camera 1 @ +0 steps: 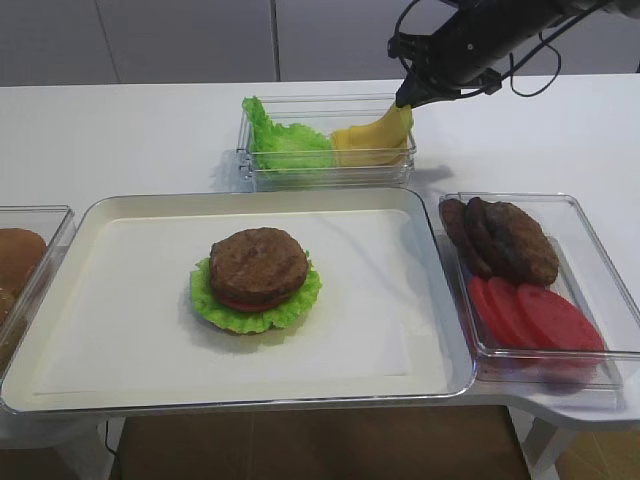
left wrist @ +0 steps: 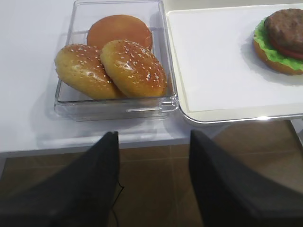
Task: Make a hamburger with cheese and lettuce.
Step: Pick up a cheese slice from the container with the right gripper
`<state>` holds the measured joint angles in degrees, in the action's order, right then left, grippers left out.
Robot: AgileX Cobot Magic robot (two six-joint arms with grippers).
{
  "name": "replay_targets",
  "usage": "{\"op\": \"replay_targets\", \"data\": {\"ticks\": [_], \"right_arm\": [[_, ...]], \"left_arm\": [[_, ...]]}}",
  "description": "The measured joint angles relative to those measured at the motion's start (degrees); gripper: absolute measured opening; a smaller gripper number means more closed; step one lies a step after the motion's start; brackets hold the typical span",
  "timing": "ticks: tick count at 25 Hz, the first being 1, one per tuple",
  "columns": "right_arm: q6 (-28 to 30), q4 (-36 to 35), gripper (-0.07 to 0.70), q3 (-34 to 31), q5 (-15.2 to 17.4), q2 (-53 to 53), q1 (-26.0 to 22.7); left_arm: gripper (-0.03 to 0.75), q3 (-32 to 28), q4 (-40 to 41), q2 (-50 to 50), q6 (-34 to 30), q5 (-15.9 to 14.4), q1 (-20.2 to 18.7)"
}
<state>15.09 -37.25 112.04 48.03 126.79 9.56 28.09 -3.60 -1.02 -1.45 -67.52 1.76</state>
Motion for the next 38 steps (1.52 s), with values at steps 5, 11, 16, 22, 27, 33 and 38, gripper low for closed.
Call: {"op": "replay_targets", "data": {"ticks": [5, 11, 16, 22, 27, 33, 38], "right_arm": [[0.0, 0.0, 0.01, 0.0, 0.0, 0.0, 0.0], [0.0, -0.1, 0.007, 0.0, 0.0, 0.0, 0.0], [0.12, 0.03, 0.006, 0.0, 0.47, -1.36, 0.0], [-0.75, 0.41, 0.006, 0.0, 1.62, -4.55, 0.0], [-1.06, 0.73, 0.006, 0.0, 4.69, -8.16, 0.0], [-1.88, 1.29, 0.006, 0.0, 8.42, -13.41, 0.0], [-3.18, 1.86, 0.006, -1.15, 12.05, -19.19, 0.13]], "left_arm": [[0.359, 0.0, 0.0, 0.0, 0.0, 0.0, 0.0], [0.359, 0.0, 0.0, 0.0, 0.0, 0.0, 0.0], [0.359, 0.0, 0.0, 0.0, 0.0, 0.0, 0.0], [0.359, 0.0, 0.0, 0.0, 0.0, 0.0, 0.0], [0.359, 0.0, 0.0, 0.0, 0.0, 0.0, 0.0], [0.358, 0.0, 0.0, 0.0, 0.0, 0.0, 0.0], [0.358, 0.0, 0.0, 0.0, 0.0, 0.0, 0.0]]}}
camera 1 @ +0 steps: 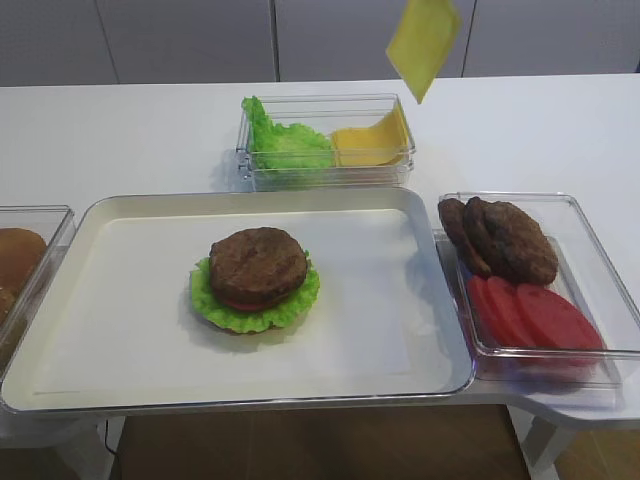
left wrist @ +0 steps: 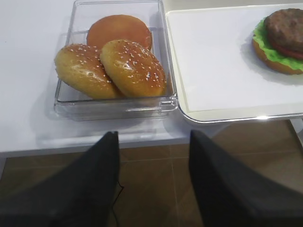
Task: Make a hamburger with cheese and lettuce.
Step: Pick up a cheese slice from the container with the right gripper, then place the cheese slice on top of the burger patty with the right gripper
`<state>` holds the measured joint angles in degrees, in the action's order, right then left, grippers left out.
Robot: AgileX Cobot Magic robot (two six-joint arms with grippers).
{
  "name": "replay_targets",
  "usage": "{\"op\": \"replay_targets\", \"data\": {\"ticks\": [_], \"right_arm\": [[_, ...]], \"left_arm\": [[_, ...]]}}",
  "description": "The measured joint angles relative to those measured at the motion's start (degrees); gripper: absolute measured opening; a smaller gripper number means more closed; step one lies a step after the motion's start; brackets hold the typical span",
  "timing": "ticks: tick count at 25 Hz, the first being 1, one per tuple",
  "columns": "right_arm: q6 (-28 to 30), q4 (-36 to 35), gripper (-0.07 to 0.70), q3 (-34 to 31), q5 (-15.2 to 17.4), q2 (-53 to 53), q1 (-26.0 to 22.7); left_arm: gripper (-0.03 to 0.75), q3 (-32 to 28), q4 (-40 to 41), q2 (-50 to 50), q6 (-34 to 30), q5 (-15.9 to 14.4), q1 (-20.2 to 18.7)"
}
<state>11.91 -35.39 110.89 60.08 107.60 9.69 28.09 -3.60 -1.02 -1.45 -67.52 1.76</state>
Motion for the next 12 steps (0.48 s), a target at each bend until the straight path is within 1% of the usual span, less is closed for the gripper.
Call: {"op": "replay_targets", "data": {"ticks": [2, 5, 9, 12], "right_arm": [[-0.29, 0.8, 0.006, -2.35, 0.31, -2.68, 0.7], [-0.38, 2.05, 0.006, -7.79, 0.57, -6.75, 2.74], [-0.16, 2.86, 0.006, -15.32, 0.44, -12.13, 6.61], [-0.16, 2.81, 0.006, -19.75, -0.43, -15.67, 9.63]], "left_arm": [[0.359, 0.0, 0.0, 0.0, 0.0, 0.0, 0.0], [0.359, 0.0, 0.0, 0.0, 0.0, 0.0, 0.0], [0.358, 0.0, 0.0, 0.0, 0.0, 0.0, 0.0], [0.358, 0.0, 0.0, 0.0, 0.0, 0.0, 0.0]]}}
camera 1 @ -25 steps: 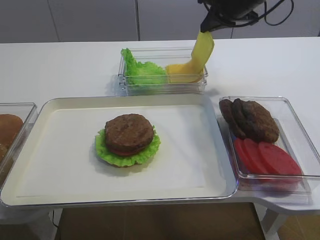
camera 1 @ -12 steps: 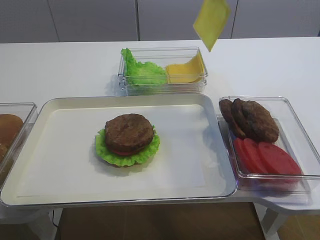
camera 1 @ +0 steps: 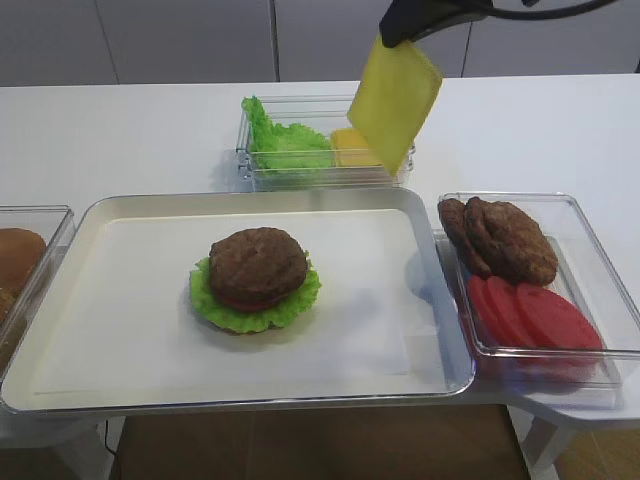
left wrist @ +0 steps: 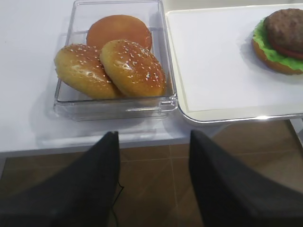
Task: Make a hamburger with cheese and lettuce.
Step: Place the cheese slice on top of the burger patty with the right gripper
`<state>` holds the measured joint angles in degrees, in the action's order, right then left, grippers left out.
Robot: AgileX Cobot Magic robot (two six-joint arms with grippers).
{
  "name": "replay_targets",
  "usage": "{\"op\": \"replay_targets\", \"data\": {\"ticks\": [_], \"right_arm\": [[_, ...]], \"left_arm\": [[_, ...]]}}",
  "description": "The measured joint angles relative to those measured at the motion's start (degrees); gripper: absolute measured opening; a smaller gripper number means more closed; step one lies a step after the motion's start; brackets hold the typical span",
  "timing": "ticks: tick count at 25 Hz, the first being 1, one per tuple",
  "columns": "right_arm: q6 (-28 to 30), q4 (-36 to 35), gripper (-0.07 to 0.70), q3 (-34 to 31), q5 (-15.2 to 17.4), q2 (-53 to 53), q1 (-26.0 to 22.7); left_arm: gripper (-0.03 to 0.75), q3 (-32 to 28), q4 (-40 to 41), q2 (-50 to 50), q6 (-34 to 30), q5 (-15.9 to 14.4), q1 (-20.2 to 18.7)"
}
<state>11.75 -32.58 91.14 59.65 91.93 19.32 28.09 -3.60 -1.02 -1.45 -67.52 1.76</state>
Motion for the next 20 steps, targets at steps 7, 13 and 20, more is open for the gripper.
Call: {"op": "replay_targets", "data": {"ticks": [7, 13, 20], "right_arm": [[0.0, -0.1, 0.006, -4.73, -2.05, -2.95, 8.36], [-0.7, -0.34, 0.006, -4.73, -7.02, -2.95, 16.15], [-1.12, -1.23, 0.006, -4.73, -8.74, -0.78, 19.91]], "left_arm": [[0.358, 0.0, 0.0, 0.0, 0.0, 0.0, 0.0], [0.359, 0.0, 0.0, 0.0, 0.0, 0.0, 0.0], [0.358, 0.0, 0.0, 0.0, 0.0, 0.0, 0.0]]}}
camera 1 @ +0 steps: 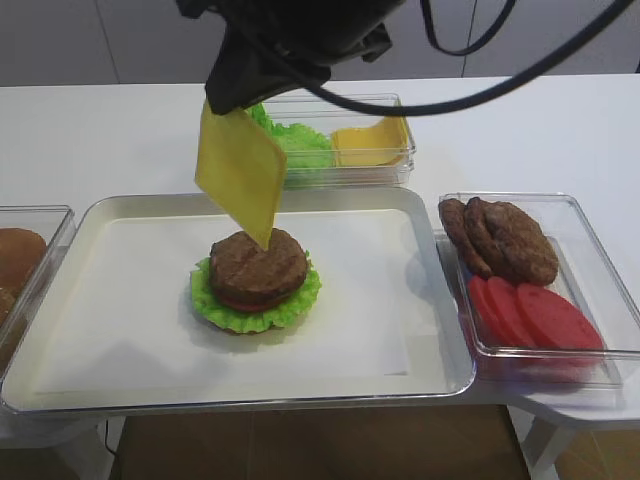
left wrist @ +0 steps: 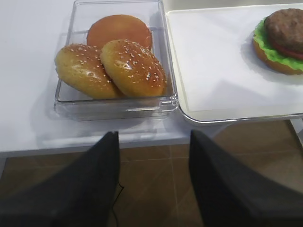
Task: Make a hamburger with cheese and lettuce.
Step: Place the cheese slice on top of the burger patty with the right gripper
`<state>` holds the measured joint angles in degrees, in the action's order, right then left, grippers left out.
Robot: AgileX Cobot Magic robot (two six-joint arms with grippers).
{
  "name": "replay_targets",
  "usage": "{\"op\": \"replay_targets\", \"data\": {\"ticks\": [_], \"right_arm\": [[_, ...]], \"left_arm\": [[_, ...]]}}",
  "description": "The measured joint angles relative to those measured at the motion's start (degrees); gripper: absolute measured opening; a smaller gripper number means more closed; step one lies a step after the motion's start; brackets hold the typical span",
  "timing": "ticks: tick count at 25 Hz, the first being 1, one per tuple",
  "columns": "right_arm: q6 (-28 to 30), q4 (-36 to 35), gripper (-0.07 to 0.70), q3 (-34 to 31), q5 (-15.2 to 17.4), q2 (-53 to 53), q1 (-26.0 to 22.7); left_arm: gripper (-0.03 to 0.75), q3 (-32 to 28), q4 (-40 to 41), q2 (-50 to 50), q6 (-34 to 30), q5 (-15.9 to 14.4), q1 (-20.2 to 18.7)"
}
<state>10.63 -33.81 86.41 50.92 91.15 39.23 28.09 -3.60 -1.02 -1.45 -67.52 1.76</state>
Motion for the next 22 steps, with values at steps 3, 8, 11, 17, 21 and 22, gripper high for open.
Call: {"op": "replay_targets", "data": {"ticks": [3, 8, 11, 17, 21, 22], "right_arm": [[0.0, -0.41, 0.006, 0.0, -0.48, 1.68, 1.17], [0.54, -1.26, 0.006, 0.0, -0.82, 4.52, 1.63], [1.15, -1.64, 0.006, 0.0, -0.93, 6.48, 1.63], [5.66, -5.03, 0.006, 0.0, -1.16, 9.52, 1.63], [7.23, -6.59, 0.006, 0.0, -1.16, 11.02, 1.63], [7.36, -6.48, 0.006, 0.0, -1.16, 11.29, 1.63]], "left_arm": [[0.359, 0.0, 0.0, 0.0, 0.0, 0.0, 0.0], [0.358, 0.0, 0.0, 0.0, 0.0, 0.0, 0.0], [0.359, 0.0, 0.0, 0.0, 0.0, 0.0, 0.0], [0.358, 0.0, 0.0, 0.0, 0.0, 0.0, 0.0], [0.359, 0.0, 0.0, 0.0, 0.0, 0.0, 0.0], [0.358, 0.0, 0.0, 0.0, 0.0, 0.0, 0.0]]}}
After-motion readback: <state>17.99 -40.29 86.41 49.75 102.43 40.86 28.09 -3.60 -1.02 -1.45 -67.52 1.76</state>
